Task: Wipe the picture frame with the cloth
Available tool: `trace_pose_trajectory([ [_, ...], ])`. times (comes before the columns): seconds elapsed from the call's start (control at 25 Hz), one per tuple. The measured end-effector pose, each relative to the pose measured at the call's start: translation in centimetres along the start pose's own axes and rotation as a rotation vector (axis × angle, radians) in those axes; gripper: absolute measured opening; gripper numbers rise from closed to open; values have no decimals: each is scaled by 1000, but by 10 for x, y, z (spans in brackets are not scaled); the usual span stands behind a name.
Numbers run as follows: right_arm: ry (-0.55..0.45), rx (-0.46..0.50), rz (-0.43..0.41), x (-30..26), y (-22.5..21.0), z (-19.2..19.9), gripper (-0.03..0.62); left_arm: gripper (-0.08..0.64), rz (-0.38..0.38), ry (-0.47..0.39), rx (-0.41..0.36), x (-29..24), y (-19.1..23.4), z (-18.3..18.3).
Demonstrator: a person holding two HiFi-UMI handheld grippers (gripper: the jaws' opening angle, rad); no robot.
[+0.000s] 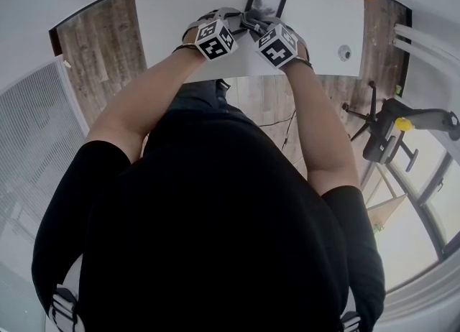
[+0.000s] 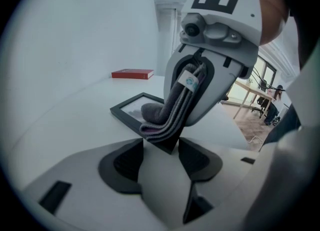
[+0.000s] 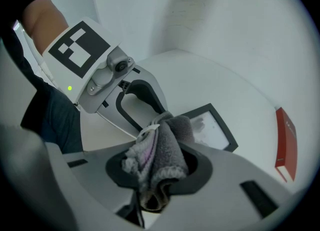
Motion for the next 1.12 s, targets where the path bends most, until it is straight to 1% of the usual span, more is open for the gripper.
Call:
trace_pose_trajectory([
  [0.24,-19,-15,-48,5,4,0,103,230,-2,-4,-2,0,0,1],
  [0.4,-70,-89,-98,15,2,0,103,225,-6,-16,-21,0,-2,0],
  [0.48,-93,-111,-91,21,-8,0,103,222,-11,-25,-32,0,-2,0],
  [0.64,-118,-128,-30,36,-41,-1,103,221,-15,-32,-39,0,-2,-1],
  [0.84,-143,-145,76,51,-83,-2,103,221,-18,-37,-45,0,-3,-1],
  [1.0,-97,-133,163,53,-113,2,103,219,-20,-43,-51,0,-3,-2],
  [1.12,-27,-80,220,50,-127,8,103,219,-22,-46,-54,0,-4,-3],
])
Point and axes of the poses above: the fingertips, and each gripper's own axes: x backward along the fingers, y to its left, z out of its underside, the point moved 1 cm from there along x, backward along the fingers, and after that the axes turned 11 degrees about x, right-handed, at the moved point
